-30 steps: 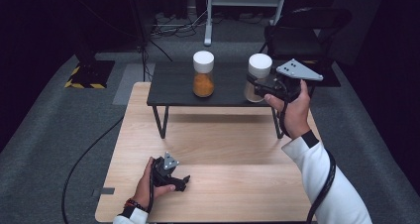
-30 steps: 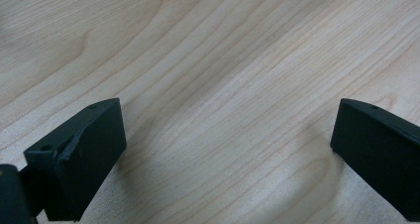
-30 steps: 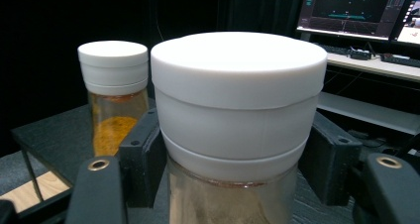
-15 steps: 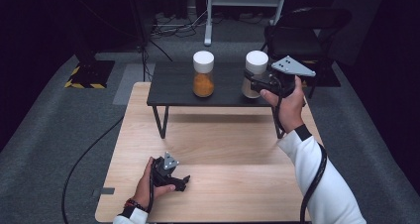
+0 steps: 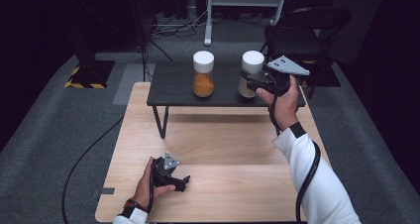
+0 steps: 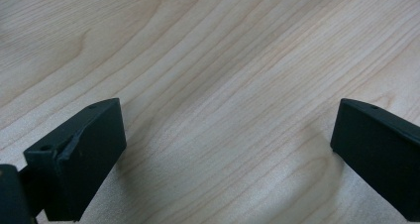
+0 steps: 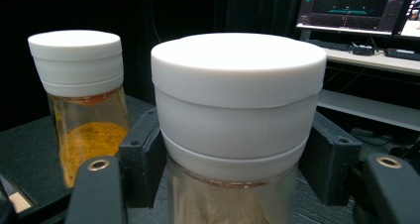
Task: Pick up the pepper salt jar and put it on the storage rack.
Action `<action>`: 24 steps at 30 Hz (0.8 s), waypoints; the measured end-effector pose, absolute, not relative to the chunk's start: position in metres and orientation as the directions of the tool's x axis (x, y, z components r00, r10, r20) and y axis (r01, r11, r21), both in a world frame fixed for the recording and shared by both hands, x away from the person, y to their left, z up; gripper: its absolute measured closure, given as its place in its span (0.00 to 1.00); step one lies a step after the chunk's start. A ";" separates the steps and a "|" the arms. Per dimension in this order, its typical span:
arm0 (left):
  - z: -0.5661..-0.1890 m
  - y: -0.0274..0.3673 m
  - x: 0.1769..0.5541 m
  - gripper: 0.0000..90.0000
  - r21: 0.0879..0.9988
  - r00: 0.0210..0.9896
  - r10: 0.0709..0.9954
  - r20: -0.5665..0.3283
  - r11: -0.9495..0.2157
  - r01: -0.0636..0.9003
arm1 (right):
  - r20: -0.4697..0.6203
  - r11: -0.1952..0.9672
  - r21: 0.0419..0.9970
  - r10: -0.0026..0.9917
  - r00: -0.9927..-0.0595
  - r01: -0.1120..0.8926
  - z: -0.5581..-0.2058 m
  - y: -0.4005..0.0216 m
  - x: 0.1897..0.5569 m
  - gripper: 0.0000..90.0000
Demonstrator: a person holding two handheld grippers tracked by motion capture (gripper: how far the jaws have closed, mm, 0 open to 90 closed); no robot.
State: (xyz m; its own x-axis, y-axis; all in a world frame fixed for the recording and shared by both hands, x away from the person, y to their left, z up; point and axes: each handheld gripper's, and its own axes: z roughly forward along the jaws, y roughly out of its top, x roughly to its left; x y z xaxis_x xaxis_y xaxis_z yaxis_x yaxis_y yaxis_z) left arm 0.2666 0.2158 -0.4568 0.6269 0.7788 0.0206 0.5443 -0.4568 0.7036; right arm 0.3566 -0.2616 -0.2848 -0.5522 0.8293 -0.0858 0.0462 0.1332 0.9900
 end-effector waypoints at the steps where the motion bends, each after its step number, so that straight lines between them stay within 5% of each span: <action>1: -0.457 0.216 0.267 0.01 0.704 0.627 0.779 0.021 -0.457 0.544 | -0.086 0.133 0.990 0.830 -0.551 0.046 -0.285 -0.261 0.357 0.38; 24: -0.457 0.216 0.267 0.01 0.704 0.627 0.779 0.020 -0.456 0.544 | -0.077 0.122 0.991 0.831 -0.551 0.045 -0.301 -0.267 0.362 0.38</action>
State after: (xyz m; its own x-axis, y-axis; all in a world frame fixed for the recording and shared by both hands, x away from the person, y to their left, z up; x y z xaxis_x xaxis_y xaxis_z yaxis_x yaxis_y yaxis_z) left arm 0.2665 0.2158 -0.4568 0.6268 0.7789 0.0202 0.5442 -0.4563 0.7040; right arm 0.3615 -0.2670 -0.3007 -0.5511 0.8309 -0.0771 0.0453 0.1221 0.9915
